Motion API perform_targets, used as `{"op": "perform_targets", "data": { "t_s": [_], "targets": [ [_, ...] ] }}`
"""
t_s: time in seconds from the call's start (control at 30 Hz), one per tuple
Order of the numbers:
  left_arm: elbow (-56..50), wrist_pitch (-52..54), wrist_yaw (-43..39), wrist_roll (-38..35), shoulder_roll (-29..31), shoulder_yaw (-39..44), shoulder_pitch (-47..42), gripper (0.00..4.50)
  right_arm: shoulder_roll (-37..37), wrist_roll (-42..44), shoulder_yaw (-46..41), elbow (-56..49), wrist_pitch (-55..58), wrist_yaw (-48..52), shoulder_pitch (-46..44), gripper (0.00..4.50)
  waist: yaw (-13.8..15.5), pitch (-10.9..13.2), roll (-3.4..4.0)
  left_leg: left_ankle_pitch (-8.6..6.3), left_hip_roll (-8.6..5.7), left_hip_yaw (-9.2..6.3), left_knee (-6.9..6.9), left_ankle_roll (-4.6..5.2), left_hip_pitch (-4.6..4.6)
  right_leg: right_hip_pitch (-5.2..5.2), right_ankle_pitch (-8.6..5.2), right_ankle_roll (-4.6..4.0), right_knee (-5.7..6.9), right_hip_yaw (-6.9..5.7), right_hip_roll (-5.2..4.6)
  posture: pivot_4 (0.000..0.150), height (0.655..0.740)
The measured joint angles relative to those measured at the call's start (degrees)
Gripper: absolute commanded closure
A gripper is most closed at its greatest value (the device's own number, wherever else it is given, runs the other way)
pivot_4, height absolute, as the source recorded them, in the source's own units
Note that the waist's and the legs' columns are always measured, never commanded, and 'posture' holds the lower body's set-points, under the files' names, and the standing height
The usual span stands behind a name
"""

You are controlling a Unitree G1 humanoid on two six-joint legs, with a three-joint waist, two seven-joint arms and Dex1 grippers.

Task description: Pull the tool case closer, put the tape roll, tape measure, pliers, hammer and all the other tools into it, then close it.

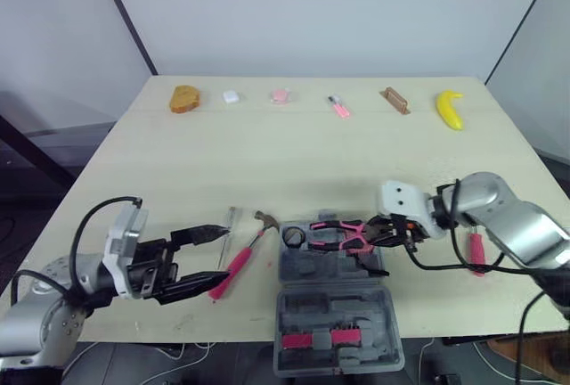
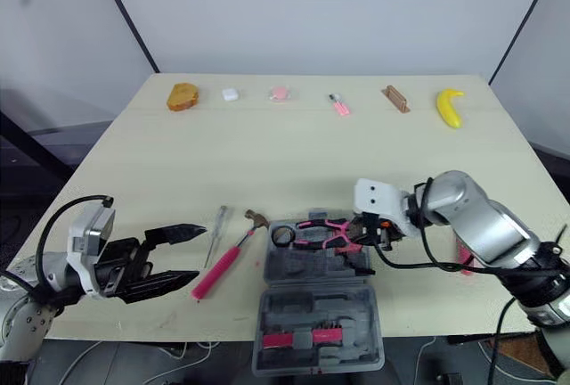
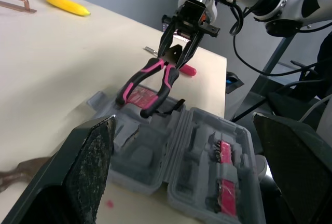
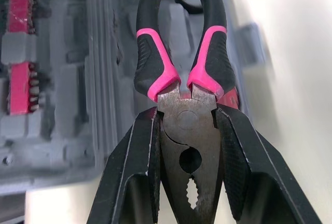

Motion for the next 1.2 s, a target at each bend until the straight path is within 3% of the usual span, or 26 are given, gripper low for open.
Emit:
{"op": "perform_targets", "data": {
  "t_s": [0.43,1.0,1.03,1.1,1.2],
  "targets": [
    [1.26,-2.12,-1.29,1.72,-0.18,2.03,2.06,0.00,7.93,-8.62,10.65,5.72,2.32,1.19,-6.10,3.53,0.32,0.00,0.00,0.00,-0.01,0.08,0.32,0.00,0.04,-0.21,-0.01,-0.04,0.71,0.06,0.08,0.150,0.7400],
    [1.65,-3.07,-0.17,1.97,-1.13,2.02,2.51,0.00,16.06,-14.30,14.27,11.10,2.19,-0.47,-5.45,3.53,-0.74,0.00,-0.01,0.00,0.00,-0.04,0.71,0.00,-0.18,-0.33,0.01,-0.07,0.95,0.00,0.19,0.150,0.7400],
    [1.62,-3.08,-0.10,1.97,-1.17,2.00,2.52,0.00,16.28,-14.48,14.27,11.62,1.73,-0.50,-5.25,2.50,-0.86,0.00,-0.01,0.00,0.01,-0.04,0.71,0.00,-0.18,-0.33,0.01,-0.07,0.95,0.00,0.20,0.150,0.7400],
    [1.51,-3.07,0.01,1.96,-1.28,1.96,2.55,0.00,16.85,-14.85,14.30,13.36,0.26,-0.82,-4.45,1.71,-0.87,0.00,-0.01,0.00,0.00,-0.04,0.71,0.00,-0.19,-0.33,0.01,-0.07,0.95,-0.01,0.20,0.150,0.7400],
    [1.42,-3.03,0.25,1.96,-1.47,1.93,3.10,0.00,17.25,-16.00,13.84,15.55,-3.94,-2.19,-3.38,0.16,-0.84,-0.01,-0.01,0.00,-0.01,-0.02,0.72,0.00,-0.22,-0.34,0.02,-0.05,0.92,0.01,0.15,0.150,0.7400]
  ]
}}
